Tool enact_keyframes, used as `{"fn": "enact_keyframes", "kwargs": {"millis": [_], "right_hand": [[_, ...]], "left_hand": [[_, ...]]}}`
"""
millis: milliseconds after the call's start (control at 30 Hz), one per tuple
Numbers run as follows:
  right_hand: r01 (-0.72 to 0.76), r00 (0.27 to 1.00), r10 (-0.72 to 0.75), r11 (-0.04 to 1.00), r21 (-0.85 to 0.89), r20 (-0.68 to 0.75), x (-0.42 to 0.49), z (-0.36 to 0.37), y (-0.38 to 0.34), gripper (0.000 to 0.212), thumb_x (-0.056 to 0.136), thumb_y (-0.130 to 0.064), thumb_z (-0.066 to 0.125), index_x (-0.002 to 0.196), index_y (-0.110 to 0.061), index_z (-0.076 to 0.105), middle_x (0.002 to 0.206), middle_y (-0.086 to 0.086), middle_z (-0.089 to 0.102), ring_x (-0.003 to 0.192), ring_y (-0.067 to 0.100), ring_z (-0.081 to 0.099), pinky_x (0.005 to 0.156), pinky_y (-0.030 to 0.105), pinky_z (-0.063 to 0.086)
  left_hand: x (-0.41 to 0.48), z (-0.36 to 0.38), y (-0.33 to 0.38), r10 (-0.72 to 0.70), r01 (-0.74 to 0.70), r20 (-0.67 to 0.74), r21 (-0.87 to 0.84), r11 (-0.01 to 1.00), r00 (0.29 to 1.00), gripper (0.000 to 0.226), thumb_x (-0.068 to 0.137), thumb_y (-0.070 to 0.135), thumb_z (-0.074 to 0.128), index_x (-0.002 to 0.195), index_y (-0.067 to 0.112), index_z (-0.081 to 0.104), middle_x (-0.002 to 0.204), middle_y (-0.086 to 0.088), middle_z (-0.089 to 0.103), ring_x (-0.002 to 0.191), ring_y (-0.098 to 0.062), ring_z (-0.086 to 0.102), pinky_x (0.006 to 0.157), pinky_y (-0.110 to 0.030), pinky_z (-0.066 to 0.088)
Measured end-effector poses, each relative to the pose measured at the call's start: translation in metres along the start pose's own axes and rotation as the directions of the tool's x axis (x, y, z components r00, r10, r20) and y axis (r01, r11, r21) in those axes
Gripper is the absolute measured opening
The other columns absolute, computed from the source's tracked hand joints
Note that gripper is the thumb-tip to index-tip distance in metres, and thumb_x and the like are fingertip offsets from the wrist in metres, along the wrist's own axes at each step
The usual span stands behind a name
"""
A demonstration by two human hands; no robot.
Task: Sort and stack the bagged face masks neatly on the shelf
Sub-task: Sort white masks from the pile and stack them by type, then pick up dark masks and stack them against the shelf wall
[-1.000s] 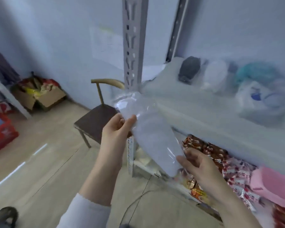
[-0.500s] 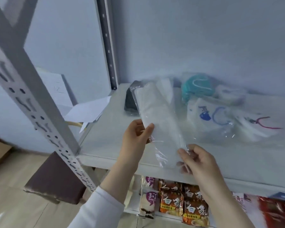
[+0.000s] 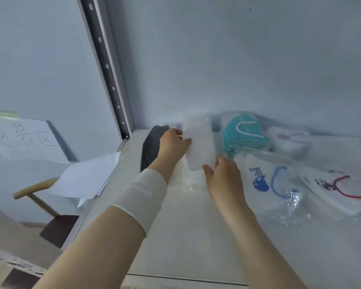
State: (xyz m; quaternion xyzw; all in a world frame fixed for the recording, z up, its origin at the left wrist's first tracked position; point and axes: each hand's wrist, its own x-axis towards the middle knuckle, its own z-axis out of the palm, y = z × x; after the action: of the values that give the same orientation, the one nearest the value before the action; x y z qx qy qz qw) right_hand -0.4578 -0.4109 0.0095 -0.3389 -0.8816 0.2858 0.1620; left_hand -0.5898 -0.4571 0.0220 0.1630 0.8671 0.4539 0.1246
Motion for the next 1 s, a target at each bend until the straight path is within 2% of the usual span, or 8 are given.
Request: {"fn": "enact_keyframes", "kwargs": {"millis": [100, 233, 300, 400, 567, 733, 867, 1000], "right_hand": [[0.044, 0.996, -0.023, 0.969, -0.245, 0.086, 0.002, 0.003, -0.005, 0.038, 0.098, -0.034, 0.042, 0.122, -0.005, 0.047, 0.123, 0.012, 0.053, 0.114, 0.026, 0.047, 0.093, 0.029, 0.035], [0.057, 0.996, -0.034, 0.945, -0.321, 0.078, 0.003, 0.003, -0.01, 0.046, 0.097, -0.038, 0.041, 0.132, -0.007, 0.041, 0.129, 0.012, 0.046, 0.118, 0.025, 0.042, 0.094, 0.029, 0.038], [0.071, 0.996, -0.051, 0.95, -0.304, 0.071, 0.003, -0.001, -0.01, 0.047, 0.097, -0.038, 0.043, 0.133, -0.01, 0.04, 0.13, 0.01, 0.044, 0.119, 0.024, 0.04, 0.093, 0.028, 0.039], [0.101, 0.995, -0.101, 0.961, -0.258, 0.015, 0.001, -0.018, -0.008, 0.047, 0.096, -0.04, 0.043, 0.134, -0.014, 0.042, 0.132, 0.007, 0.042, 0.12, 0.021, 0.039, 0.091, 0.028, 0.041], [0.122, 0.979, -0.16, 0.955, -0.27, -0.126, 0.003, -0.072, 0.033, 0.043, 0.095, -0.038, 0.045, 0.134, -0.017, 0.045, 0.134, 0.007, 0.044, 0.123, 0.025, 0.038, 0.097, 0.031, 0.035], [0.042, 0.971, -0.115, 0.945, -0.325, -0.21, 0.006, -0.14, 0.124, 0.039, 0.091, -0.029, 0.055, 0.126, -0.01, 0.055, 0.127, 0.014, 0.051, 0.114, 0.034, 0.046, 0.096, 0.039, 0.036], [0.032, 0.982, -0.113, 0.886, -0.464, -0.148, -0.004, -0.197, 0.224, 0.04, 0.093, -0.025, 0.053, 0.13, -0.01, 0.053, 0.131, 0.011, 0.049, 0.121, 0.032, 0.045, 0.098, 0.039, 0.035], [-0.01, 0.986, -0.077, 0.86, -0.51, -0.15, -0.027, -0.265, 0.327, 0.041, 0.092, -0.023, 0.056, 0.13, -0.007, 0.053, 0.133, 0.014, 0.05, 0.122, 0.034, 0.046, 0.099, 0.042, 0.035]], "left_hand": [[0.009, 0.008, -0.007, -0.025, 0.023, 0.015, 0.147, 0.989, 1.0, 0.037, 0.093, 0.021, 0.057, 0.125, 0.001, 0.055, 0.121, -0.012, 0.061, 0.115, -0.027, 0.055, 0.094, -0.028, 0.042], [0.009, 0.012, -0.012, -0.002, 0.006, -0.012, 0.28, 0.96, 1.0, 0.021, 0.094, 0.022, 0.056, 0.095, 0.002, 0.06, 0.095, -0.013, 0.06, 0.097, -0.029, 0.057, 0.079, -0.028, 0.042], [0.006, 0.011, -0.012, 0.036, -0.029, -0.01, 0.389, 0.921, 0.999, 0.029, 0.095, 0.026, 0.054, 0.108, 0.001, 0.06, 0.109, -0.014, 0.061, 0.11, -0.029, 0.053, 0.091, -0.032, 0.039], [-0.001, 0.01, -0.009, 0.117, -0.084, -0.047, 0.449, 0.89, 0.992, 0.045, 0.094, 0.032, 0.054, 0.133, 0.01, 0.048, 0.135, -0.011, 0.049, 0.129, -0.029, 0.037, 0.104, -0.033, 0.027], [-0.033, 0.025, 0.04, 0.422, -0.359, -0.046, 0.446, 0.82, 0.906, 0.042, 0.096, 0.027, 0.051, 0.137, 0.02, 0.046, 0.142, -0.002, 0.044, 0.13, -0.024, 0.036, 0.107, -0.032, 0.026], [-0.069, 0.102, 0.109, 0.587, -0.592, 0.176, 0.463, 0.659, 0.79, 0.04, 0.096, 0.025, 0.049, 0.135, 0.018, 0.048, 0.139, -0.005, 0.046, 0.128, -0.024, 0.039, 0.104, -0.03, 0.025], [-0.108, 0.194, 0.154, 0.583, -0.663, 0.341, 0.526, 0.533, 0.738, 0.043, 0.097, 0.03, 0.045, 0.138, 0.019, 0.043, 0.143, -0.004, 0.041, 0.133, -0.023, 0.035, 0.107, -0.032, 0.024], [-0.157, 0.288, 0.194, 0.509, -0.682, 0.455, 0.526, 0.508, 0.73, 0.045, 0.098, 0.033, 0.044, 0.14, 0.018, 0.039, 0.144, -0.006, 0.038, 0.134, -0.024, 0.033, 0.108, -0.033, 0.024]]}}
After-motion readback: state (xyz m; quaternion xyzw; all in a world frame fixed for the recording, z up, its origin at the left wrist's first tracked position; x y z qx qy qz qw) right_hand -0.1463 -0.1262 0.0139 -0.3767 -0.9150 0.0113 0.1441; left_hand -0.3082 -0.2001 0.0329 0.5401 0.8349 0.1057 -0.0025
